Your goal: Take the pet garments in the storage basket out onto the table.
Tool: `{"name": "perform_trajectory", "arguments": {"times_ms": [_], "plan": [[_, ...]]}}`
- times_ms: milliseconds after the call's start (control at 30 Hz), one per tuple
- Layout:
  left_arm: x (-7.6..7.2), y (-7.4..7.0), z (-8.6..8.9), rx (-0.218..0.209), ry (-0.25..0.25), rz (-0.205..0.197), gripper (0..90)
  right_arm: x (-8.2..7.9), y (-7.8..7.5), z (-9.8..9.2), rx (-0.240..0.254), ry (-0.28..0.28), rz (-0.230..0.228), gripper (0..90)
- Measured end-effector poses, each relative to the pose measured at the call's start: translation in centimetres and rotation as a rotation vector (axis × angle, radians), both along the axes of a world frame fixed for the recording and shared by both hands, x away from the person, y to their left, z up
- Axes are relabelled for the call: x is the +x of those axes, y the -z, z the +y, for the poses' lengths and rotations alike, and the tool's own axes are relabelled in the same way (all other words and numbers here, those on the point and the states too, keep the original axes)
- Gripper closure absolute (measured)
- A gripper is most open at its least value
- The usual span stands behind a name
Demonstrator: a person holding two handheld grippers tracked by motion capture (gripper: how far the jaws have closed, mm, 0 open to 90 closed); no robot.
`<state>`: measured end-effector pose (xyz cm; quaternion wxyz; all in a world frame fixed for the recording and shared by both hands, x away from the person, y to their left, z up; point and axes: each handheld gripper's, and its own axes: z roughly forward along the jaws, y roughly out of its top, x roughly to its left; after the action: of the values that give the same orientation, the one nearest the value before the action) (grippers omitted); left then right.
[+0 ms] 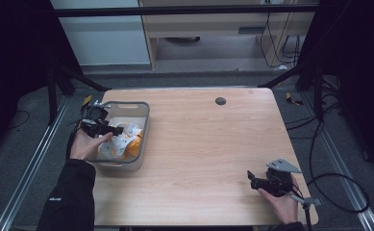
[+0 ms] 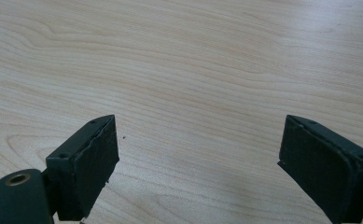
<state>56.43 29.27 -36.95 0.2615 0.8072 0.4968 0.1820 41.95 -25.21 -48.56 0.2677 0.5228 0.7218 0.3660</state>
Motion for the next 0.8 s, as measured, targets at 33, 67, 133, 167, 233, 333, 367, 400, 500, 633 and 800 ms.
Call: {"name": "perform_trajectory", "arguments": {"times_ms": [33, 67, 133, 167, 233, 333, 367, 400, 500, 633, 800], "plan": [[0.0, 0.1, 0.0, 0.000, -0.002, 0.002, 32.3, 0.0, 0.0, 0.0, -0.001, 0.000, 0.000, 11.7], [0.0, 0.3, 0.0, 0.001, -0.004, 0.004, 32.7, 0.0, 0.0, 0.0, 0.000, 0.001, 0.001, 11.6], [0.1, 0.5, 0.0, -0.004, -0.003, 0.011, 33.4, 0.0, 0.0, 0.0, 0.001, 0.001, 0.004, 11.7], [0.1, 0.6, 0.0, -0.005, -0.003, 0.016, 34.0, 0.0, 0.0, 0.0, 0.001, 0.002, 0.004, 11.7], [0.2, 0.8, -0.1, 0.008, -0.004, 0.026, 34.1, 0.0, 0.0, 0.0, -0.003, 0.000, 0.003, 11.7], [0.4, 1.0, -0.3, 0.022, -0.003, 0.041, 36.3, 0.0, 0.0, 0.0, -0.004, -0.001, 0.004, 11.6], [0.4, 1.0, -0.3, 0.027, 0.001, 0.046, 38.1, 0.0, 0.0, 0.1, -0.001, -0.001, 0.007, 11.6], [0.5, 1.1, -0.3, 0.025, 0.001, 0.049, 39.1, 0.0, 0.0, 0.1, -0.001, -0.001, 0.008, 11.6], [0.6, 1.2, -0.4, 0.035, -0.001, 0.059, 43.7, 0.0, 0.1, 0.0, -0.005, -0.003, 0.007, 11.6], [0.7, 1.4, -0.4, 0.037, -0.008, 0.081, 52.7, 0.1, 0.1, 0.1, -0.006, -0.006, 0.011, 11.4], [0.9, 1.6, -0.2, 0.036, -0.020, 0.108, 64.3, 0.1, 0.1, 0.1, -0.007, -0.007, 0.011, 11.4]]}}
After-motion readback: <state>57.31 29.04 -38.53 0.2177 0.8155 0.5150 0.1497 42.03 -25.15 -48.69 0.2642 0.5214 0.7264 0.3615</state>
